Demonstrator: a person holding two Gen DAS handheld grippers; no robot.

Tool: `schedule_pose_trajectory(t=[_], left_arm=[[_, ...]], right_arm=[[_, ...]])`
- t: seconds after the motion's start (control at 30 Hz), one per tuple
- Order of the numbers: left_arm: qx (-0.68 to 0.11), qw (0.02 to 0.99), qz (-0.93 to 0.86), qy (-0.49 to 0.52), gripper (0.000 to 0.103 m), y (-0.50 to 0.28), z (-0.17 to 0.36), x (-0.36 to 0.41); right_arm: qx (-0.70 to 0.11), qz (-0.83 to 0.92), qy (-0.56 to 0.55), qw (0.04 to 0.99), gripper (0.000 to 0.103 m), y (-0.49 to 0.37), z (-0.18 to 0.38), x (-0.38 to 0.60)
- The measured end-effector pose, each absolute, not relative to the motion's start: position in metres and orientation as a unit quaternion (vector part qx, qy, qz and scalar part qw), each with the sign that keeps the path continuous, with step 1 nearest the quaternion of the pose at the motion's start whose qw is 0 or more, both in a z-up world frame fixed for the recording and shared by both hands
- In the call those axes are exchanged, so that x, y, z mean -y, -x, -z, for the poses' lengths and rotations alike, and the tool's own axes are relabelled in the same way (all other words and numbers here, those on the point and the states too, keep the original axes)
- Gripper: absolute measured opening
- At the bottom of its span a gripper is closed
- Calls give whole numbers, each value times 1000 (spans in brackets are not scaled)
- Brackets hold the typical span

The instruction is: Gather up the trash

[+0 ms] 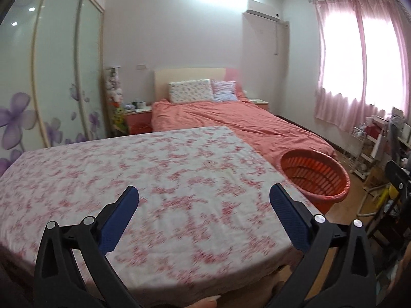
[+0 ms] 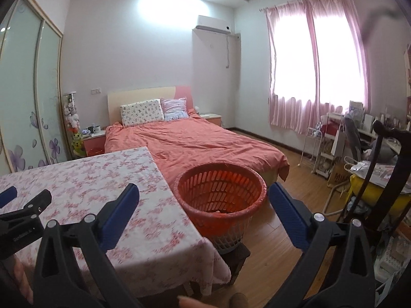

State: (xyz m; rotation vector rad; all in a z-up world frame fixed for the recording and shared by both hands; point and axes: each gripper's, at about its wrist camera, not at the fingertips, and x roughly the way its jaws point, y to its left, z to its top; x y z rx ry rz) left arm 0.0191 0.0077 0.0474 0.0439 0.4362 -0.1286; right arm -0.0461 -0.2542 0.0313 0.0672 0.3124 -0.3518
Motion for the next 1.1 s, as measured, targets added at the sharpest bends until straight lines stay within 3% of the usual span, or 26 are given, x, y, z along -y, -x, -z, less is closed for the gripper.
schedule_pose_trajectory(t=[1.1], left_arm=[[-241, 970, -40, 7, 100, 44, -12, -50]], right_arm=[[-211, 258, -5, 943, 99, 78, 2, 214]])
